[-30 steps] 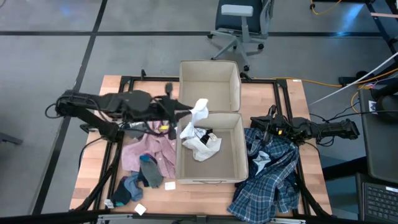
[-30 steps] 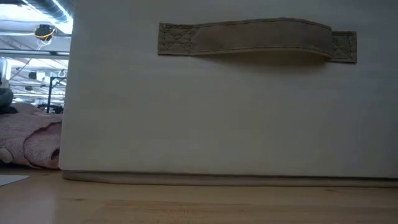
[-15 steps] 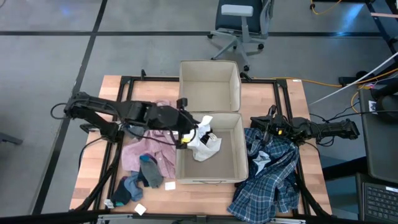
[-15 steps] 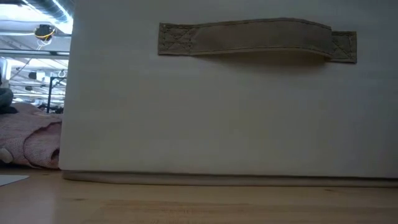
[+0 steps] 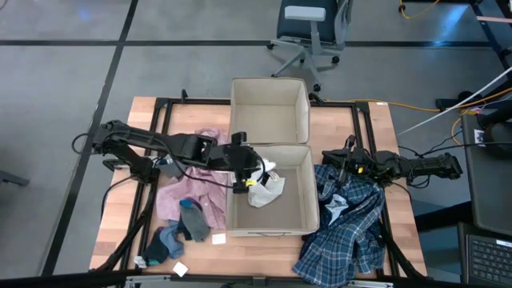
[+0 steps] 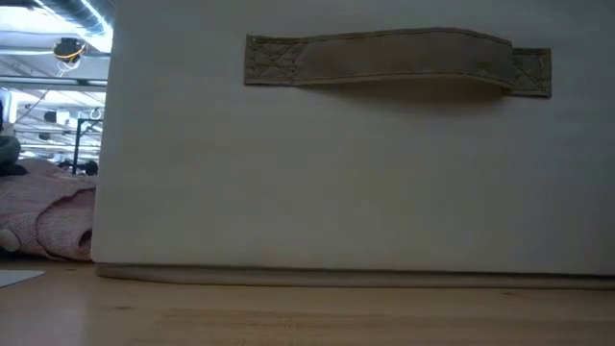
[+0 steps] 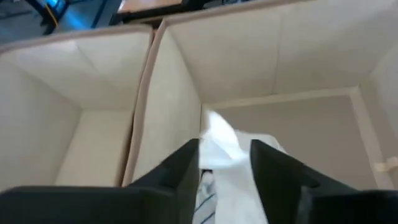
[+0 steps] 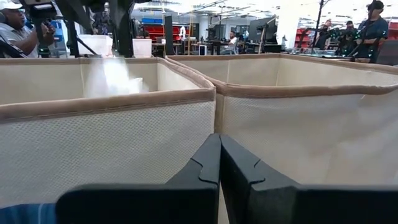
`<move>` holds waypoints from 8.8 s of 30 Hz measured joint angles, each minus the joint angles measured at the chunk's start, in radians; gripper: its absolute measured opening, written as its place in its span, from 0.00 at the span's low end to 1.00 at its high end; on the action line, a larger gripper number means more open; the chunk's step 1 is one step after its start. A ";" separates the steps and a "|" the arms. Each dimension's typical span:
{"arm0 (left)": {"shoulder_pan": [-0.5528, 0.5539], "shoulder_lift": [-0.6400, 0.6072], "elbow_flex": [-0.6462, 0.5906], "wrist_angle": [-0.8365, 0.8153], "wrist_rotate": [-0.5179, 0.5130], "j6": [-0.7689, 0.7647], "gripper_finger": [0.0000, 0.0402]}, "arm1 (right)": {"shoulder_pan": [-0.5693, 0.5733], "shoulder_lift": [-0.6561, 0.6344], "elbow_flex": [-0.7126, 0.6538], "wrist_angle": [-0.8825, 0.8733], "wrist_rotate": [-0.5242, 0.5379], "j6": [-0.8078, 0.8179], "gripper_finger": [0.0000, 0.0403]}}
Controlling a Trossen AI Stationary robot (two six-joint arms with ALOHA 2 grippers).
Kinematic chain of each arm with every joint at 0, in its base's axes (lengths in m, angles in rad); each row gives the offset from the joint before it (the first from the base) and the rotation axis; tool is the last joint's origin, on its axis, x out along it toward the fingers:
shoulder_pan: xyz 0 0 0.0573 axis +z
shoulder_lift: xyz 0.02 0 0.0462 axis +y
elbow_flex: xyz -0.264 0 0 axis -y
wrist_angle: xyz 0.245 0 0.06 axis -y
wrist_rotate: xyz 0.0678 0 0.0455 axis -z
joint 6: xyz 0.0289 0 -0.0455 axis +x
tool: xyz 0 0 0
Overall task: Sort clothes
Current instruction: Put the white sock into the bottom laundry organizer, then put the blue sock into the top laundry organizer, then put the pink shirt into the top laundry organizer
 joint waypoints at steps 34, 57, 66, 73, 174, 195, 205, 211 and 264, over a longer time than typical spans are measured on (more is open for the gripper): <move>-0.134 -0.465 -0.423 -0.629 -0.171 -0.917 0.52 | 0.000 0.000 0.000 0.000 0.002 -0.008 0.02; -0.078 -0.461 -0.919 0.242 -0.282 -0.698 0.52 | 0.000 0.000 0.000 0.000 0.019 0.009 0.02; -0.009 -0.461 -1.007 0.467 -0.146 -0.533 0.52 | 0.000 0.000 0.000 0.000 0.018 0.070 0.02; 0.028 -0.461 -1.061 0.585 -0.148 -0.437 0.50 | 0.000 0.000 0.000 0.000 0.018 0.071 0.02; 0.236 -0.519 -0.374 0.034 -0.221 -0.036 0.54 | 0.000 0.000 0.000 0.000 0.007 0.030 0.02; 0.046 -0.587 -0.615 -0.330 0.005 -0.618 0.54 | 0.000 0.000 0.000 0.000 0.008 0.019 0.02; 0.040 -0.460 -0.727 -0.163 0.020 -0.618 0.54 | 0.000 0.000 0.000 0.000 0.007 0.024 0.02; 0.040 -0.425 -0.810 -0.041 0.095 -0.607 0.54 | 0.000 0.000 0.000 0.000 0.007 0.026 0.02; -0.061 -0.282 -0.756 -0.172 -0.458 -0.646 0.02 | 0.000 0.020 0.000 0.000 0.008 0.045 0.02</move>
